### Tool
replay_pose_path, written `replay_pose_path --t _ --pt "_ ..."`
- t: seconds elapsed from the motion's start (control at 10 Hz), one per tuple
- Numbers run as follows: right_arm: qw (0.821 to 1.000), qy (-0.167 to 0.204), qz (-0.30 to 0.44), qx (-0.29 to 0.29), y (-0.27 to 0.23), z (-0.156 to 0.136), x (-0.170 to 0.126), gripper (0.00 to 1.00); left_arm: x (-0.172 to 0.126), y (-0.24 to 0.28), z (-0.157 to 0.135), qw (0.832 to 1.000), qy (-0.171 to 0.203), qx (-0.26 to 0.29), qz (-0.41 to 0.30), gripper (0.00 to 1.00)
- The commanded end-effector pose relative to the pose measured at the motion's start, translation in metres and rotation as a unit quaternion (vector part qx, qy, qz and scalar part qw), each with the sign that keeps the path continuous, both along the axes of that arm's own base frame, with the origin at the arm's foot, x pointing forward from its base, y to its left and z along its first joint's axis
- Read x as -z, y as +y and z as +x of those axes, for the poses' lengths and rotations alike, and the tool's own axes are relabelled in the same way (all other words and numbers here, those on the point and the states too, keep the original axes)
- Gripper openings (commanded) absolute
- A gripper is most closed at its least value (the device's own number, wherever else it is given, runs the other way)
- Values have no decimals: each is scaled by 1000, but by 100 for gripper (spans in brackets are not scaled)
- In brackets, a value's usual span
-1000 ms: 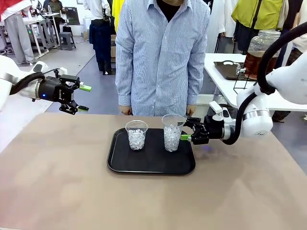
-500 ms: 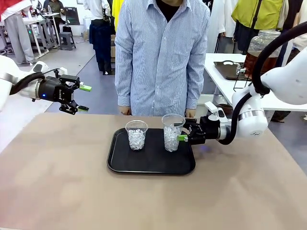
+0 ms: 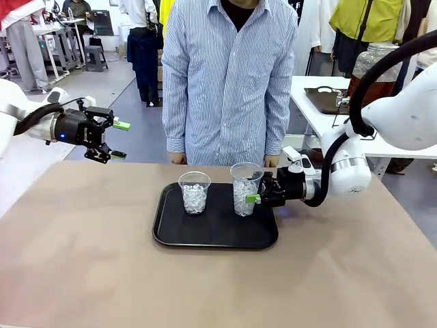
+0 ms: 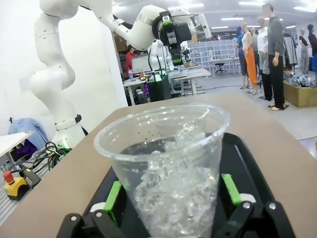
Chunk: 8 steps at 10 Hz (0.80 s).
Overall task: Pour the drink into the iced cup.
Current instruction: Pick up the iced cup indicated by the human and present it to them.
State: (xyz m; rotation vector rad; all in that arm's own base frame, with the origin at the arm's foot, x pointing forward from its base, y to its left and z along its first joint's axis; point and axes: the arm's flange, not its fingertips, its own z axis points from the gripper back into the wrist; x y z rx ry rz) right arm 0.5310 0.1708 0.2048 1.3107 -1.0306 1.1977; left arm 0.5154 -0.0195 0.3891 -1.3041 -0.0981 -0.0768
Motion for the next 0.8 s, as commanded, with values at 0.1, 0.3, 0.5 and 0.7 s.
replay_pose_path --t 0.1,0.3,0.5,0.7 --pt "1000 9 -14 -16 6 7 0 100 -1 0 -2 1000 -1 -1 0 100" --pt "1000 4 -1 -7 3 6 0 63 -1 0 -2 1000 -1 -1 0 100" --pt "1000 17 9 -8 1 6 0 63 -1 0 -2 1000 -1 -1 0 100" --pt "1000 20 21 -11 -2 7 -4 63 -1 0 -2 1000 -1 -1 0 100"
